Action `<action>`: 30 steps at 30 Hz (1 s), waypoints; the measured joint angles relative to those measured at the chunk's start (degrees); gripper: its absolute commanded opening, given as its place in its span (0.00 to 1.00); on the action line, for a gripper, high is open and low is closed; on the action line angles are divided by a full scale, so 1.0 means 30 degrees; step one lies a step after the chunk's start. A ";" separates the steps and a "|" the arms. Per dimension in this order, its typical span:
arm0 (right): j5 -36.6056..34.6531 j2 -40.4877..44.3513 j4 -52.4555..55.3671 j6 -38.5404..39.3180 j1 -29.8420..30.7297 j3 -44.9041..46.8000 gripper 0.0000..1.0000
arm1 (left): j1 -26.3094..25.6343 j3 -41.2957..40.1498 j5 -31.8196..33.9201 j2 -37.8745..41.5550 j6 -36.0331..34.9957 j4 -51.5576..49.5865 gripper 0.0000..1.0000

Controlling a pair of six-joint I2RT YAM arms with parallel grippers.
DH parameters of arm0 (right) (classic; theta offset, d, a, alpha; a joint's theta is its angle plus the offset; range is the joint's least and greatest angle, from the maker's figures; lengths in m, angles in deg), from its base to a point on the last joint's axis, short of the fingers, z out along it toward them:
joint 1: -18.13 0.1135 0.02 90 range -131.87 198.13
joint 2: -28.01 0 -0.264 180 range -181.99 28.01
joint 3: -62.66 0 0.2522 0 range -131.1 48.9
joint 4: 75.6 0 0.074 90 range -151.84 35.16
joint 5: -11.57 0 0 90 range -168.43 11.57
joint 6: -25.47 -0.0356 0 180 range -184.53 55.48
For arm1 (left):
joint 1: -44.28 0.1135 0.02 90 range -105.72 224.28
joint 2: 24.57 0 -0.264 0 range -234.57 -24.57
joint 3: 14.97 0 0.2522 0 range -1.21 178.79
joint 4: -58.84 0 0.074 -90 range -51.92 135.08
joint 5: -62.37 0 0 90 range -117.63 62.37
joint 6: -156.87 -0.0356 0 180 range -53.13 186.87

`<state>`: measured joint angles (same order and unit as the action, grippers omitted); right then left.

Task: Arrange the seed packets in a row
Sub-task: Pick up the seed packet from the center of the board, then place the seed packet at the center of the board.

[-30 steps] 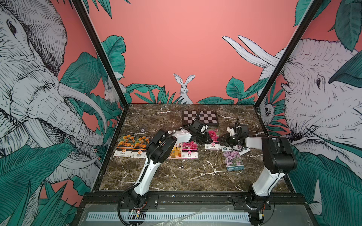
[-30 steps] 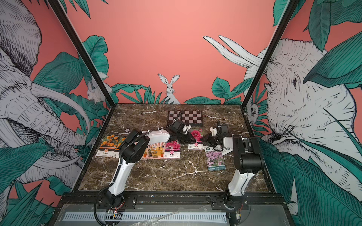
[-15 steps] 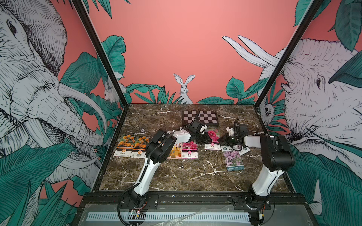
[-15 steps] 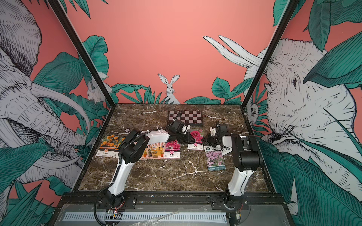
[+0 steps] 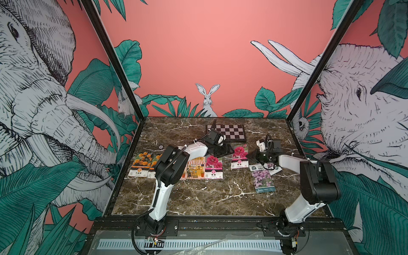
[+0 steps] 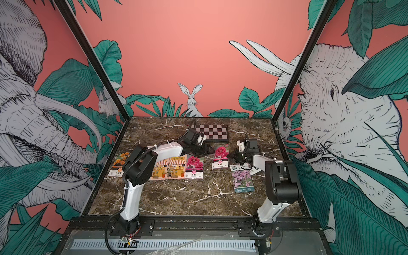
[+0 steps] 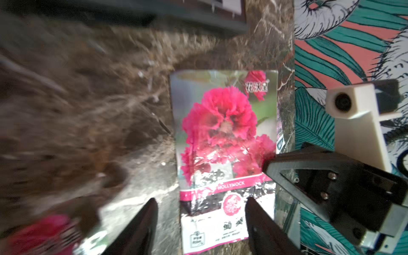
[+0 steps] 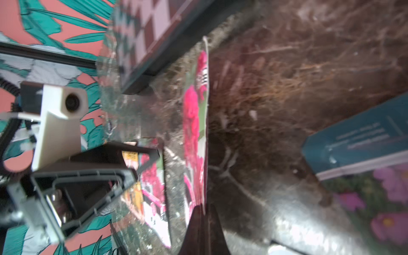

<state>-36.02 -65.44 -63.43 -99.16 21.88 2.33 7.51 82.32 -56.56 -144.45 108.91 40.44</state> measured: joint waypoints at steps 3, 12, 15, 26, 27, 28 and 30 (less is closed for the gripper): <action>0.0408 0.1545 0.0576 -0.0109 0.0058 0.0561 0.00 | 0.0758 -0.0532 0.0809 0.1698 -0.0627 -0.0729 0.82; 0.0969 0.3912 0.2484 -0.0415 0.1413 0.1661 0.00 | 0.1282 -0.2484 0.4670 0.5377 -0.3468 -0.3512 0.99; 0.0787 0.3767 0.2812 -0.0539 0.2018 0.1792 0.00 | 0.1435 -0.3206 0.5756 0.5931 -0.4058 -0.4167 0.99; -0.0794 0.0896 0.2681 -0.0889 0.2892 0.1588 0.00 | 0.1938 -0.3592 0.7031 0.6513 -0.4743 -0.4940 0.99; -0.0903 0.0794 0.2579 -0.0940 0.2936 0.1508 0.00 | 0.1938 -0.3621 0.7045 0.6521 -0.4750 -0.4940 0.99; -0.0954 0.0765 0.2426 -0.0991 0.2980 0.1486 0.00 | 0.1938 -0.3650 0.7053 0.6521 -0.4750 -0.4940 0.99; -0.1027 0.0539 0.2098 -0.1209 0.3016 0.1355 0.00 | 0.1938 -0.3723 0.7045 0.6521 -0.4743 -0.4947 0.99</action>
<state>-39.10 -63.82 -57.13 -102.79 30.93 6.40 13.32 71.15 -35.43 -124.88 94.68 25.60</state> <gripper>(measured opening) 0.051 0.993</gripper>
